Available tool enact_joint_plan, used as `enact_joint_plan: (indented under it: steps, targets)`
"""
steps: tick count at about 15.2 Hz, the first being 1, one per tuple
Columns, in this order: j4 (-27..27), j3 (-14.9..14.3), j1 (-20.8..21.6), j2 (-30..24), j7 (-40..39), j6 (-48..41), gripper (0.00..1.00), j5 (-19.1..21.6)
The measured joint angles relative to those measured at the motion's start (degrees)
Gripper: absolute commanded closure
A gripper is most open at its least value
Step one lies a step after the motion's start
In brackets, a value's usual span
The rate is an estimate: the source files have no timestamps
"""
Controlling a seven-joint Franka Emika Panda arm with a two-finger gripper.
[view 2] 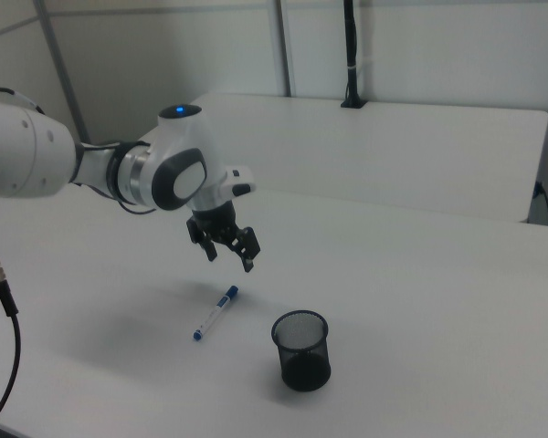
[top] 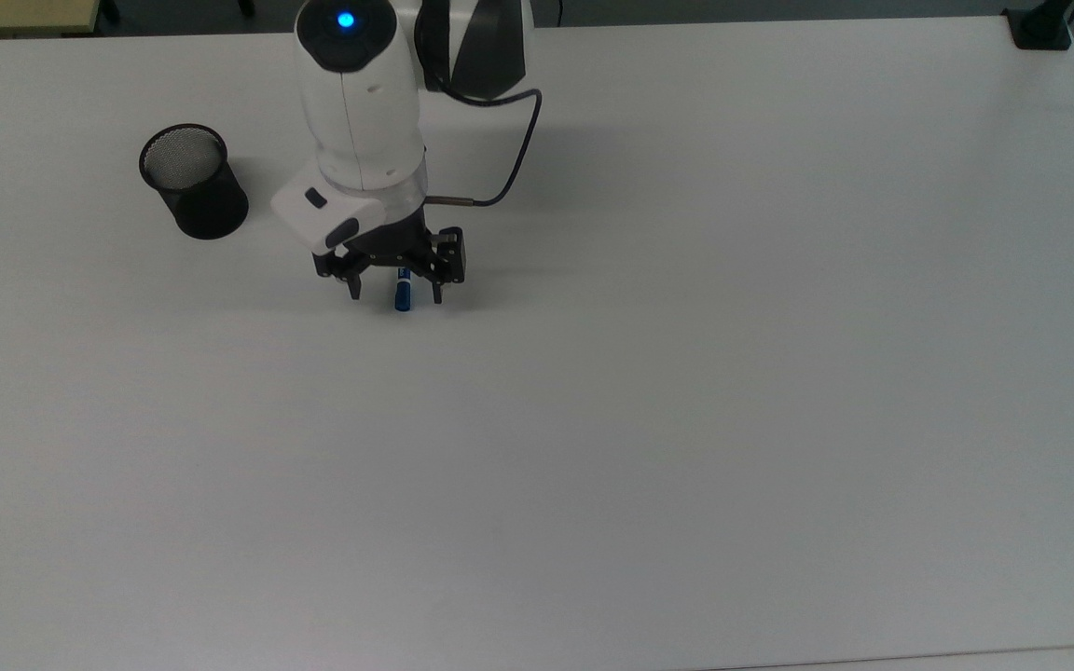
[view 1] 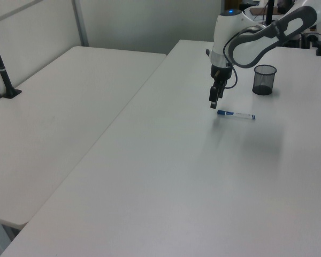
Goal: Remove the marker
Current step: 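Open the gripper, release the marker, and raise the arm away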
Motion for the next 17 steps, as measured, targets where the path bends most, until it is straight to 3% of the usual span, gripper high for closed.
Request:
enact_joint_plan:
  steps: [7,13,17]
  targets:
    - [6.5,-0.5,-0.5,-11.6,3.8,-19.0,0.00,0.0]
    - [9.0,-0.9,-0.7,-19.8,7.4,-34.1,0.00,0.0]
    - [9.6,-0.9,-0.8,-20.5,6.6,-35.1,0.00,0.0]
